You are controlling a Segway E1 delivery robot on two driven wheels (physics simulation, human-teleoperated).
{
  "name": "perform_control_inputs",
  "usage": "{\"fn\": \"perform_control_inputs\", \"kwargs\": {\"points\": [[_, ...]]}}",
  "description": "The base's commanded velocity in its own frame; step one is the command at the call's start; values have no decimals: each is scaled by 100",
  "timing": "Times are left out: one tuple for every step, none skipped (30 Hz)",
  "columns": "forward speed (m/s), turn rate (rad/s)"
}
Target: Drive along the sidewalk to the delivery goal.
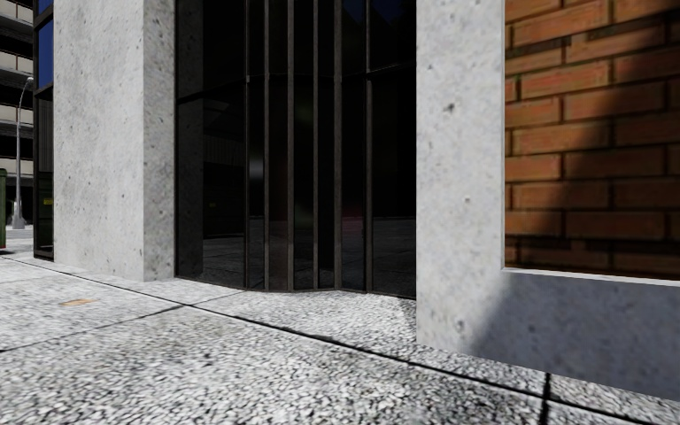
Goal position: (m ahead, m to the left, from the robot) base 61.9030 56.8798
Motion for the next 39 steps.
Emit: {"fn": "perform_control_inputs", "kwargs": {"points": [[0,0],[0,0],[0,0],[0,0],[0,0],[0,0],[0,0],[0,0],[0,0],[0,0],[0,0],[0,0],[0,0],[0,0],[0,0],[0,0],[0,0],[0,0],[0,0],[0,0],[0,0],[0,0],[0,0],[0,0],[0,0],[0,0],[0,0],[0,0],[0,0],[0,0],[0,8],[0,8],[0,15],[0,25],[0,33],[0,37],[0,39],[0,39],[0,39]]}}
